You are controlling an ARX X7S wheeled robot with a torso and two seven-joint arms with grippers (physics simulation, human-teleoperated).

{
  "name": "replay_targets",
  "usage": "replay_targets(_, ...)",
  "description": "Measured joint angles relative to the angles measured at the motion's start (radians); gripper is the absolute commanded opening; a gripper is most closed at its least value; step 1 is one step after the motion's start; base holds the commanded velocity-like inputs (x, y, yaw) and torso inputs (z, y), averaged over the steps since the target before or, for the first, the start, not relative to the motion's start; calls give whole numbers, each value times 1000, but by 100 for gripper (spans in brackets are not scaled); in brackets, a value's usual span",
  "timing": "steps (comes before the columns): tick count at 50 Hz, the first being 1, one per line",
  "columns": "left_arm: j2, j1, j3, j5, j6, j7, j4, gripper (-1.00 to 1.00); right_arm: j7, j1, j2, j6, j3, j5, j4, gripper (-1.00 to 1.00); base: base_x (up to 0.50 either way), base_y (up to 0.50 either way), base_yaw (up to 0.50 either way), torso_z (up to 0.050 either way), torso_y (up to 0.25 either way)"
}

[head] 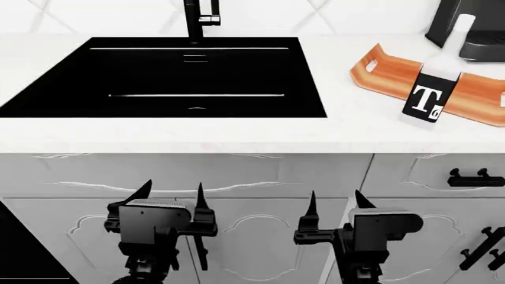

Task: Pick up the fruits and vegetables and place them in the sink. Turn on the sink faucet to wash them. Then turn the sink off and put them in the tray.

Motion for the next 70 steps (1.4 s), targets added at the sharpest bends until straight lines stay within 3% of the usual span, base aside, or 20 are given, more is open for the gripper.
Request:
replay_targets(10, -41, -157, -13, -39, -275, -6, 199, 100, -1, 108, 47, 290, 15, 54, -220, 100, 0, 0, 0, 2, 0)
replay_targets(30, -119, -484, -72, -130, -705, 35, 460, 100, -29, 396, 127, 776, 72, 185, -545, 100, 0, 111, 0, 49, 0)
replay_targets(37, -134, -531, -92, -146, -755, 47, 485, 100, -37, 449, 140, 843, 84, 211, -574, 100, 0, 500, 0, 50, 0)
replay_targets(61, -159, -659, -115, -194, -873, 67, 528, 100, -55, 571, 181, 1001, 131, 281, -663, 100, 0, 0, 500, 50, 0)
replay_targets(70, -166, -691, -131, -210, -903, 72, 539, 100, -58, 586, 186, 1016, 134, 294, -673, 100, -47, 499, 0, 50, 0)
